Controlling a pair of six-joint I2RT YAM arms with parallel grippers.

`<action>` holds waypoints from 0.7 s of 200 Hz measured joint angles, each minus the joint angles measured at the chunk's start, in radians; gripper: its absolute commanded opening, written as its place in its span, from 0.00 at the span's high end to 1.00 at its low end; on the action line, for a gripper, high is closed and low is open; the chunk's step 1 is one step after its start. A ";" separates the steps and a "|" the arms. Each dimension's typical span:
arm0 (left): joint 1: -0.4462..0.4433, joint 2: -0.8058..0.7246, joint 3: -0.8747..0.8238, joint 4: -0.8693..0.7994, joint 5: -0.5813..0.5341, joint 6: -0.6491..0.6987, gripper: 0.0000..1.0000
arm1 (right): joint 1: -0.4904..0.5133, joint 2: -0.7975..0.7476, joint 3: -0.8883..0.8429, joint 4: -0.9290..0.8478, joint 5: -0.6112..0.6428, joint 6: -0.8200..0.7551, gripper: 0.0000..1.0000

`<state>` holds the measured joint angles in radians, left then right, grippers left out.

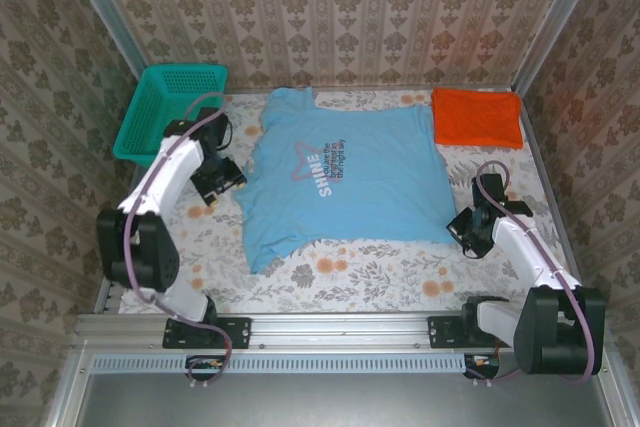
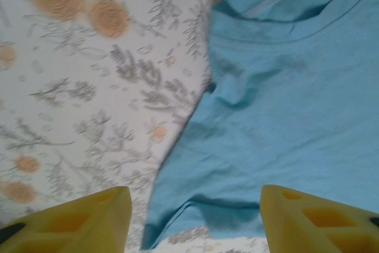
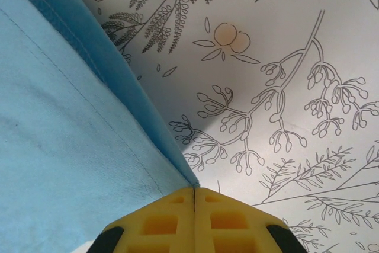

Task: Fold and stack the t-shirts

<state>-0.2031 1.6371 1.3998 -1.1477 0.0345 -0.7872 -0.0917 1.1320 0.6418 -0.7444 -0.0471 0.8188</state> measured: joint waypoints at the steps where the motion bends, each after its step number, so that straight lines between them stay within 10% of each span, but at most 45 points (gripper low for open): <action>1: -0.001 0.012 0.005 0.004 0.003 -0.001 0.45 | 0.000 0.000 0.000 0.000 0.000 0.000 1.00; 66: -0.043 0.388 0.289 0.064 0.022 0.056 0.45 | -0.005 -0.014 -0.013 0.005 -0.005 0.000 1.00; 140: -0.085 0.071 -0.210 -0.018 0.063 0.073 0.43 | -0.006 -0.039 -0.060 0.112 -0.119 -0.003 1.00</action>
<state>-0.2886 1.7081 1.1896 -1.1652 0.0978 -0.7139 -0.0982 1.0931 0.5816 -0.6323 -0.1658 0.8158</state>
